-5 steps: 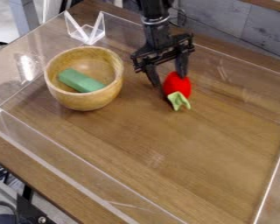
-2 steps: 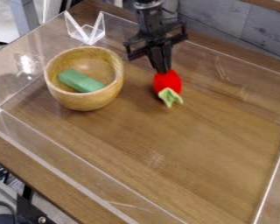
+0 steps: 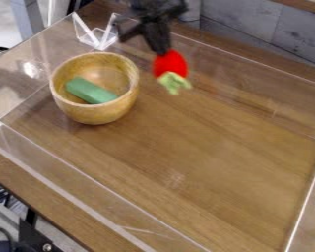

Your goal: Move the red fruit to the left

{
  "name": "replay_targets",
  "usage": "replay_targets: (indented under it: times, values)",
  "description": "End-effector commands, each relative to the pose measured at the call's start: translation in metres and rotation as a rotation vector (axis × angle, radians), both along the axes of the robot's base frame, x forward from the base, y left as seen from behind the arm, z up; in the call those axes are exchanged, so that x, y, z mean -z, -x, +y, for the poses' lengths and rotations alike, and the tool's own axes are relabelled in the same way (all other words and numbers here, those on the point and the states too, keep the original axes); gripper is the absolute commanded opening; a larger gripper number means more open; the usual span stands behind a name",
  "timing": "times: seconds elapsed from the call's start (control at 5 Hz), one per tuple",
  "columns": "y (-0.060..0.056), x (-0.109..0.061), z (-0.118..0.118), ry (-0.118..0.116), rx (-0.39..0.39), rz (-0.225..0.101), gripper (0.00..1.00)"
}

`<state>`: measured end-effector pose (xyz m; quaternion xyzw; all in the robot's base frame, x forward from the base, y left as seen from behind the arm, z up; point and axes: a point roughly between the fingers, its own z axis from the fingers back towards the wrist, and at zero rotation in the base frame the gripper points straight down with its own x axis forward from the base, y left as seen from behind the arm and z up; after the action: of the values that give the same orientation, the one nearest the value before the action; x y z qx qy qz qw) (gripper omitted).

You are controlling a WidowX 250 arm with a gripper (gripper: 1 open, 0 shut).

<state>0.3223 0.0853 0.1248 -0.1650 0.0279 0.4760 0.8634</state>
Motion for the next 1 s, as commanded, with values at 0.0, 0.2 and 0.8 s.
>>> replay_targets:
  times: [0.0, 0.2, 0.8]
  values:
    - [0.019, -0.022, 0.026, -0.039, 0.037, -0.055, 0.0]
    - [0.037, -0.01, 0.021, -0.054, -0.058, -0.041, 0.0]
    - [0.029, -0.032, 0.039, -0.005, -0.188, -0.056, 0.0]
